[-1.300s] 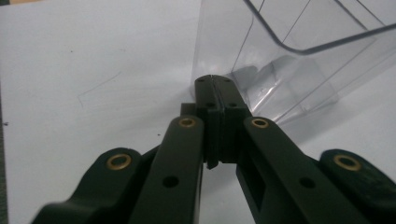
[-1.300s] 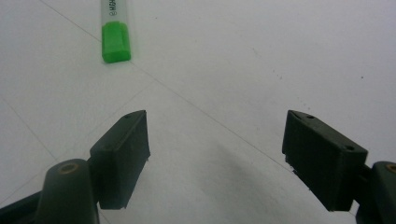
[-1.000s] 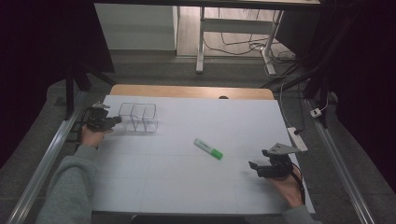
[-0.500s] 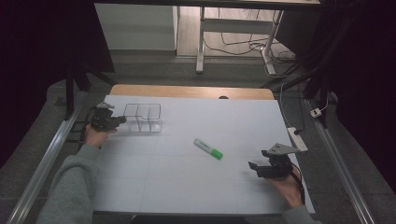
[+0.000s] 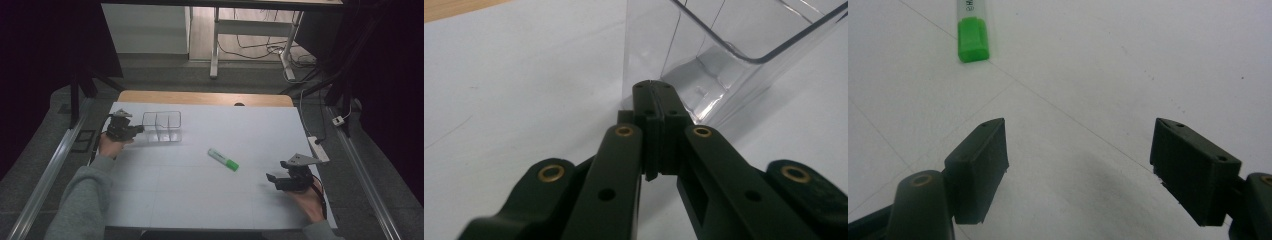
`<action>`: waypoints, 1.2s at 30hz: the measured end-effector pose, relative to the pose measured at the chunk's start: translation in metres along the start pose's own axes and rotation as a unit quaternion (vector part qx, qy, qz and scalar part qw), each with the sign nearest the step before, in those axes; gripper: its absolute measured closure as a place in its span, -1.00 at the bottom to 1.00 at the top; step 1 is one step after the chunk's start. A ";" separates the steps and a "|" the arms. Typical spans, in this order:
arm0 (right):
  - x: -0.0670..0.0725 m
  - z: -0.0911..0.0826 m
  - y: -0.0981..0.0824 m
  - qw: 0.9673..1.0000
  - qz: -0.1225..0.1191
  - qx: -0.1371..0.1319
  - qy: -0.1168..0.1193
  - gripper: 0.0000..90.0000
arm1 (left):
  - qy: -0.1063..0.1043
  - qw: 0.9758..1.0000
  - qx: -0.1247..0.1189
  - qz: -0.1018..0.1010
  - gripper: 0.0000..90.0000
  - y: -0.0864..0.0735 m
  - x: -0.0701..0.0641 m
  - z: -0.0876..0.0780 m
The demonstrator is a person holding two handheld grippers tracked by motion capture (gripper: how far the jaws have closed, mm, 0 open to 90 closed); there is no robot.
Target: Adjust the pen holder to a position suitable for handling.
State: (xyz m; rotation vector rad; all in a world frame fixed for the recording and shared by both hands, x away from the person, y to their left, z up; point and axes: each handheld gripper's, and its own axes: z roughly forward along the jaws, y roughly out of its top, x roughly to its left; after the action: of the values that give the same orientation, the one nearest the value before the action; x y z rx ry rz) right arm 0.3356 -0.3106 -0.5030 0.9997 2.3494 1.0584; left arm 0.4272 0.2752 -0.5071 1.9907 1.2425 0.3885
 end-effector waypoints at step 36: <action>0.001 0.003 -0.001 1.000 -0.001 0.009 0.007 -0.50 | -0.028 0.999 0.013 0.031 0.97 0.047 -0.050 0.049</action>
State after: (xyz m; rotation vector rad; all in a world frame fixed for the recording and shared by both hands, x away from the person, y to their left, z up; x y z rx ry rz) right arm 0.3365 -0.3088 -0.5062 0.9998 2.3756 1.0486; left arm 0.4626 0.1990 -0.5004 2.0522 1.1577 0.3458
